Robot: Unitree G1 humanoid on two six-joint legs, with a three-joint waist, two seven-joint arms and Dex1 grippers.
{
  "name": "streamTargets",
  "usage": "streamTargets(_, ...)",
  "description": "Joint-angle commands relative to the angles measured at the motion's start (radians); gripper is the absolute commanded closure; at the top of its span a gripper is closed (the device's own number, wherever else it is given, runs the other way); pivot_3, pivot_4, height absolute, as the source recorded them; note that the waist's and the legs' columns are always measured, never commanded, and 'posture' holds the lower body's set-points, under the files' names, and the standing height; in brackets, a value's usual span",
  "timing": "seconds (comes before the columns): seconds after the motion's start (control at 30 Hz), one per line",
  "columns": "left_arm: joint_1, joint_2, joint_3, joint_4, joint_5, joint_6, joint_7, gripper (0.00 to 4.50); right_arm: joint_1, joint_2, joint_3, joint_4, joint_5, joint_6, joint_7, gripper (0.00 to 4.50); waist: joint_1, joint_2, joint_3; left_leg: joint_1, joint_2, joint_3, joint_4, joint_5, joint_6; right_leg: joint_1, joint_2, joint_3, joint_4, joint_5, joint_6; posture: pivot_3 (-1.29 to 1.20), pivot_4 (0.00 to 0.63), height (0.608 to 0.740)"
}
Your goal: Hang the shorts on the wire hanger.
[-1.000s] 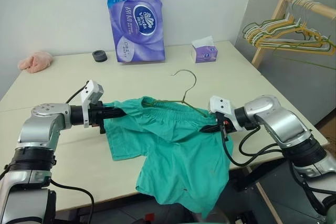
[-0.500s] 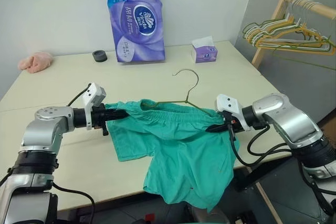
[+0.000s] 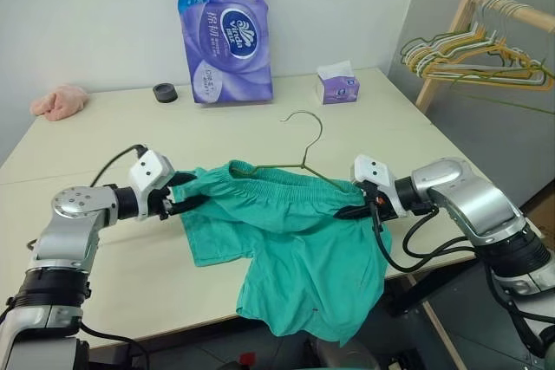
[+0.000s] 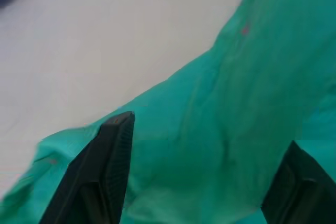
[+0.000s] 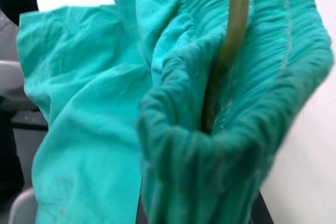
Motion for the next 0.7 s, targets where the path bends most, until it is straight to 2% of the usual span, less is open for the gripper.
streamTargets(0.03, -0.092, 0.047, 0.099, 0.056, -0.021, -0.056, 0.048, 1.50, 0.029, -0.001, -0.104, 0.000, 0.045, 0.078, -0.066, 4.50, 0.002, -0.001, 0.000, 0.000, 0.000, 0.000, 0.000, 0.000, 0.000, 0.000, 0.000, 0.000, 0.000, 0.000, 0.000, -0.30, 0.000, 0.740)
streamTargets(0.13, -0.102, 0.060, 0.130, -0.023, -0.109, 0.028, -0.022, 1.50, 0.099, -0.012, -0.187, -0.003, 0.065, 0.148, -0.142, 4.50, 0.002, -0.003, -0.002, -0.003, 0.001, 0.001, 0.000, 0.000, 0.000, -0.001, 0.000, -0.001, -0.002, 0.000, 0.000, -0.32, 0.004, 0.740)
streamTargets(0.3, -0.065, 0.017, 0.109, -0.293, -0.317, 0.309, -0.113, 1.50, 0.203, -0.014, -0.312, -0.059, 0.114, 0.236, -0.232, 4.50, -0.002, -0.001, -0.002, -0.003, -0.002, 0.004, 0.000, 0.000, 0.000, 0.000, -0.004, 0.001, -0.002, 0.000, 0.001, -0.35, 0.016, 0.740)
streamTargets(0.4, -0.051, -0.035, 0.019, -0.455, -0.414, 0.443, -0.162, 1.50, 0.266, 0.021, -0.408, -0.117, 0.126, 0.302, -0.345, 4.50, -0.006, -0.001, -0.001, -0.002, -0.002, 0.004, 0.000, 0.000, 0.000, 0.001, -0.003, 0.002, -0.001, -0.002, 0.004, -0.39, 0.028, 0.740)
streamTargets(0.5, -0.093, -0.088, -0.048, -0.496, -0.465, 0.542, -0.181, 1.50, 0.330, 0.058, -0.503, -0.196, 0.150, 0.347, -0.430, 4.50, -0.013, 0.000, -0.001, -0.001, -0.001, 0.004, 0.000, 0.000, 0.000, 0.001, -0.001, 0.002, 0.000, -0.002, 0.004, -0.42, 0.038, 0.740)
streamTargets(0.63, -0.196, -0.175, -0.096, -0.432, -0.434, 0.542, -0.150, 0.71, 0.372, 0.021, -0.563, -0.251, 0.158, 0.456, -0.493, 4.50, -0.034, 0.003, 0.002, 0.000, -0.004, 0.003, 0.000, 0.000, 0.000, 0.001, 0.002, 0.002, -0.001, -0.002, 0.004, -0.46, 0.051, 0.740)
streamTargets(0.7, -0.236, -0.207, -0.136, -0.423, -0.397, 0.502, -0.163, 0.07, 0.391, 0.006, -0.628, -0.290, 0.178, 0.535, -0.519, 4.50, -0.049, 0.005, 0.003, 0.000, -0.004, 0.003, -0.001, 0.000, 0.000, 0.001, 0.003, 0.002, -0.002, -0.002, 0.003, -0.48, 0.062, 0.740)
